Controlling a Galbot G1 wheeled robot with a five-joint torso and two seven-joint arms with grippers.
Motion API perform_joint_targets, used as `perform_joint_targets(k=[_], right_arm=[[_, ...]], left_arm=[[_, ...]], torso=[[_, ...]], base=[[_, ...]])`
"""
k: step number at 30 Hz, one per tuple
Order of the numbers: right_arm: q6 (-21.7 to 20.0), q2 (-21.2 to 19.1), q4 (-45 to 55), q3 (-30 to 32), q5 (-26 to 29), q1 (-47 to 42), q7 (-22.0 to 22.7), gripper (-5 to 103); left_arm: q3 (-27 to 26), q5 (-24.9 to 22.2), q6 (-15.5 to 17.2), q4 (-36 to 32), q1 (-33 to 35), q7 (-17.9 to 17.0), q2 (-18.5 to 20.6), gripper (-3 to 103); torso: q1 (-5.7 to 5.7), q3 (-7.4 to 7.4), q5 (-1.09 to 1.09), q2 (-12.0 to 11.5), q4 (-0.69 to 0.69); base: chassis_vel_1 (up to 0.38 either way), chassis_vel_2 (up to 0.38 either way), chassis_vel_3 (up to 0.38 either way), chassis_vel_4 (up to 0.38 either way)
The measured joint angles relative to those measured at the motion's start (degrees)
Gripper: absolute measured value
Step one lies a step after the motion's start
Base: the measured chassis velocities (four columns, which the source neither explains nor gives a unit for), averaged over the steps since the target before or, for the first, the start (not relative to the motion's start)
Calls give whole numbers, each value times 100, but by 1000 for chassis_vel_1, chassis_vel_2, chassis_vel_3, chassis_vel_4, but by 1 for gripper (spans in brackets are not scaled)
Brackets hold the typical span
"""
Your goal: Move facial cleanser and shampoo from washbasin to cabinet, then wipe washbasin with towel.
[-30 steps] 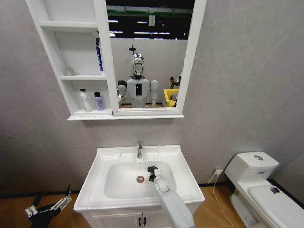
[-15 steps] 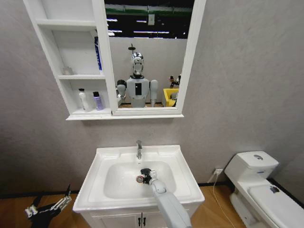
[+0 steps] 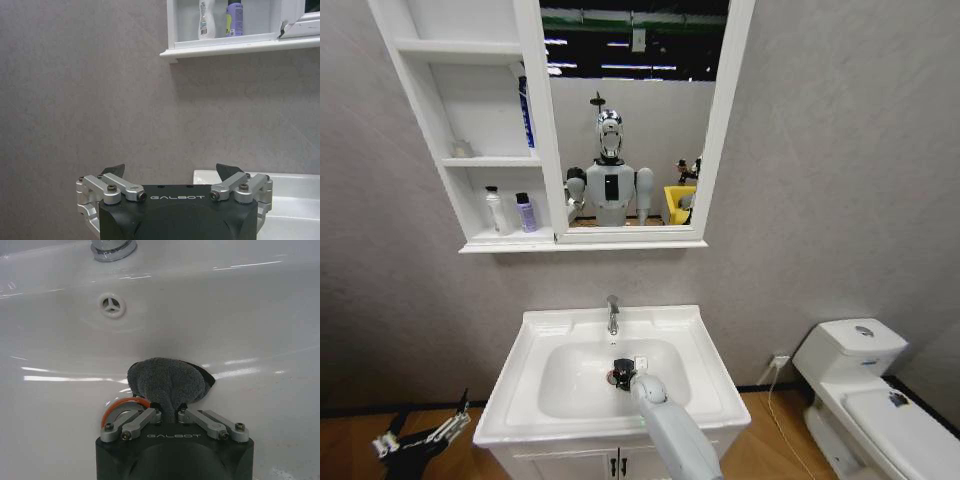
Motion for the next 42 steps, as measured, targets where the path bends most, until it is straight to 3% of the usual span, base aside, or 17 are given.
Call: perform_joint_targets(k=[7,21,33,37,42], right_arm=[[252,3,-294,4,-190,97,-294,9],[370,-3,44,-348,-397,-162,-348,9],[660,-1,-182,-303,-278,-106,-846,9],[647,1,-189,-229,-265,-111,-807,9],[437,0,51,-119,-172,-191,-445,9]], left_arm=[[0,0,0,0,0,0,0,100],[0,0,0,0,0,0,0,100],[0,0,0,0,0,0,0,100],[0,0,0,0,0,0,0,100],[0,0,0,0,0,0,0,100]], torso=[[-1,-1,0,2,0],[0,1,-1,1,-1],[0,1,0,1,0],[0,0,0,1,1],[0,0,0,1,0]], base=[[0,0,0,0],[0,0,0,0],[0,0,0,0],[0,0,0,0],[0,0,0,0]])
